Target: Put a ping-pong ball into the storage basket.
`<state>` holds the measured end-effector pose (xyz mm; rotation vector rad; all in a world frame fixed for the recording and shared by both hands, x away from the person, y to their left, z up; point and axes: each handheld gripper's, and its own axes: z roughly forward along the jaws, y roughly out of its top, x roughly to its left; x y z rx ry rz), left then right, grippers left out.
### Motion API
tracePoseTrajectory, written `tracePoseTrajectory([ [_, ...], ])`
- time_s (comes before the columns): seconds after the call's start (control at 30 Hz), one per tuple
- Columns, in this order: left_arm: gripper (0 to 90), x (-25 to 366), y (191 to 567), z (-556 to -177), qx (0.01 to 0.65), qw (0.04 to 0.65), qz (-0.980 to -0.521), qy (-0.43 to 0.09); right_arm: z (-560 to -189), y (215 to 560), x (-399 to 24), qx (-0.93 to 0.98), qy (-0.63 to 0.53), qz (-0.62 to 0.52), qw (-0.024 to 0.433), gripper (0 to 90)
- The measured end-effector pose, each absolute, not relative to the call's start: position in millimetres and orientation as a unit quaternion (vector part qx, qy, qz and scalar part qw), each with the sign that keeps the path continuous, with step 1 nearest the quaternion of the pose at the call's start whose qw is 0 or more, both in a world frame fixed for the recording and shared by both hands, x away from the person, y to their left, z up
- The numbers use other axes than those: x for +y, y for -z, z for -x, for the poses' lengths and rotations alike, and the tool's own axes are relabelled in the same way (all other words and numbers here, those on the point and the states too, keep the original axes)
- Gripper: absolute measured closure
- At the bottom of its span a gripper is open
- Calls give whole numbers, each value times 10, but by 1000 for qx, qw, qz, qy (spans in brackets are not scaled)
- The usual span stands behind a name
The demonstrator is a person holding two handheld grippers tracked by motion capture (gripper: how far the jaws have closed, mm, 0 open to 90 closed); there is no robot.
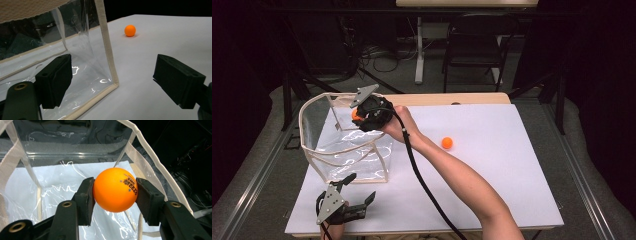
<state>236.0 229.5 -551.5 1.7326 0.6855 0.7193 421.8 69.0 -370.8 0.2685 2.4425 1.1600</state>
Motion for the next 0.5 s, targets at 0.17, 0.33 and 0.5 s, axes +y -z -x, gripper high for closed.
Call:
tracePoseTrajectory([
  [0.17,156,2288,5511,-2356,287,541,-730,-303,-4208,3696,702,884,-407,-92,212,512],
  [0.33,156,2295,5515,-2361,288,542,-730,-302,-4211,3703,733,890,-394,-89,211,512],
  [0.5,156,2296,5512,-2354,289,542,-729,-303,-4209,3721,762,895,-387,-85,207,512],
])
